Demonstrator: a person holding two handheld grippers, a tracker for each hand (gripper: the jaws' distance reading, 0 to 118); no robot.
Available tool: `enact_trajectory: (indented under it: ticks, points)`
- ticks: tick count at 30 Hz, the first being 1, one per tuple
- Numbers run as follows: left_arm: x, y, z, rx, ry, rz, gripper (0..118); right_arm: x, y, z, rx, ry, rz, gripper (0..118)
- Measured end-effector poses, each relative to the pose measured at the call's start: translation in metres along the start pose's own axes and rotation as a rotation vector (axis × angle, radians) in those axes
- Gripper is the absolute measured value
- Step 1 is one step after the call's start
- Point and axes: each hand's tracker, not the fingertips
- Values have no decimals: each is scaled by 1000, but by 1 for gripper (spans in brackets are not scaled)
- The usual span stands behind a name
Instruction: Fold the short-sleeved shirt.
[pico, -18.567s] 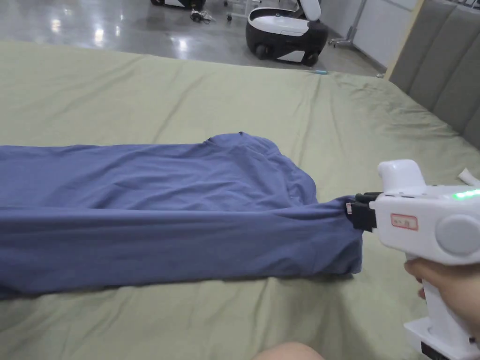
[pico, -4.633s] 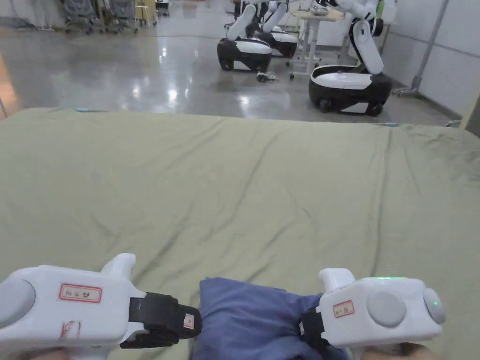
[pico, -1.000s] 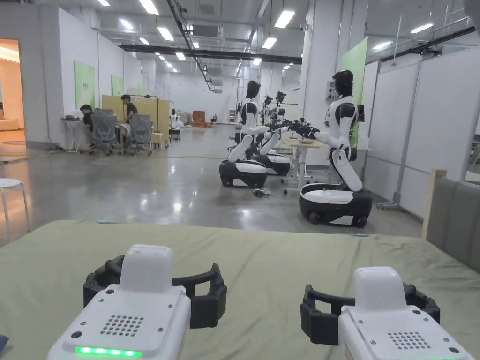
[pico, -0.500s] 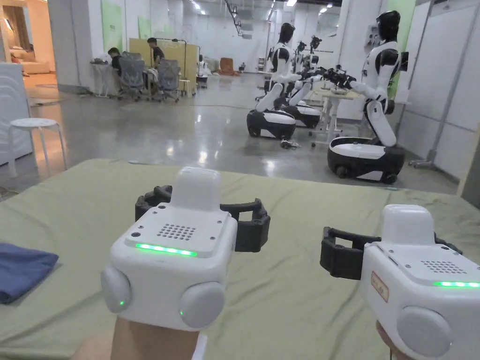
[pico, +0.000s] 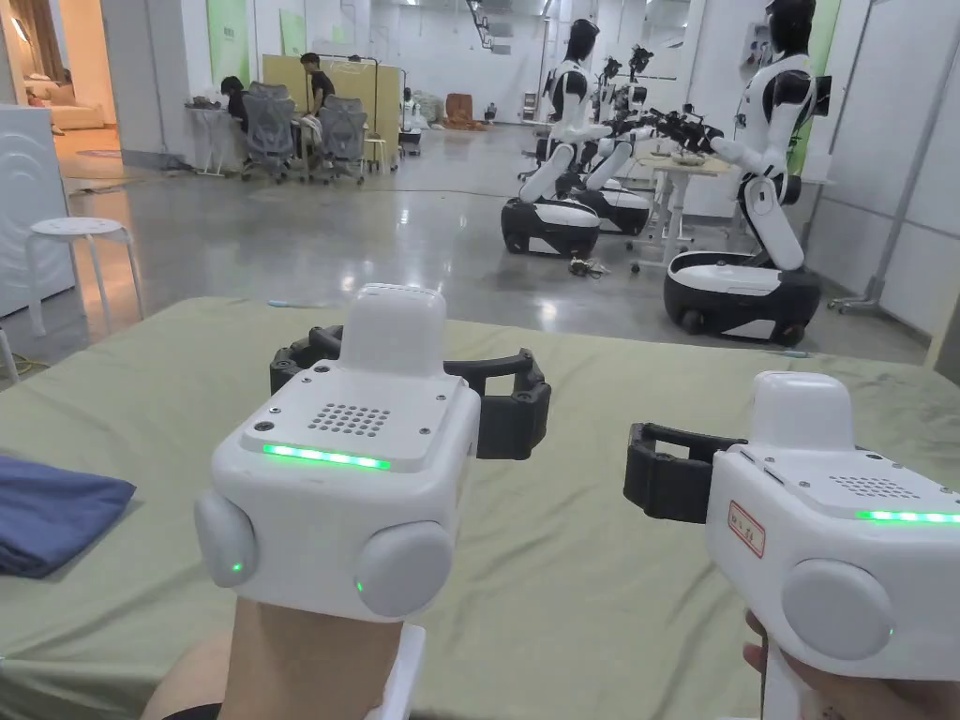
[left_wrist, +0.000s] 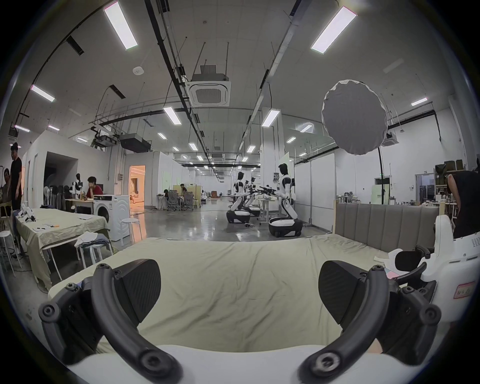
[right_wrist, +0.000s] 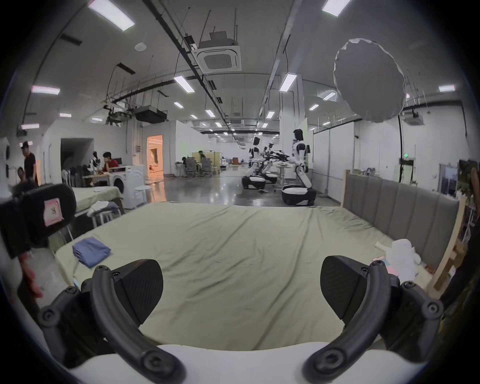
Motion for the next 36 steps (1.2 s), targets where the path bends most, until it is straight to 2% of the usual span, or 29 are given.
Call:
enact_trajectory:
  ticks: [5,12,25,28,30,36]
  points:
    - [-3,0,4,-3,-4,22,117,2,10,7,-8,5,-81,118]
    - [-1,3,12,38,5,4,117,1,19,15,-18,15,-112,118]
    - [-4,7,18,47,0,25,117,-3,20,20,-2,5,-58,118]
    - [-5,8,18,47,-3,37,117,-3,21,21,4,24,-68,118]
    - [-7,7,18,51,-3,47,117,2,20,17,-10,31,-113,118]
    - [-11,6,17,41,11,52,117,2,16,15,10,-12,-79,118]
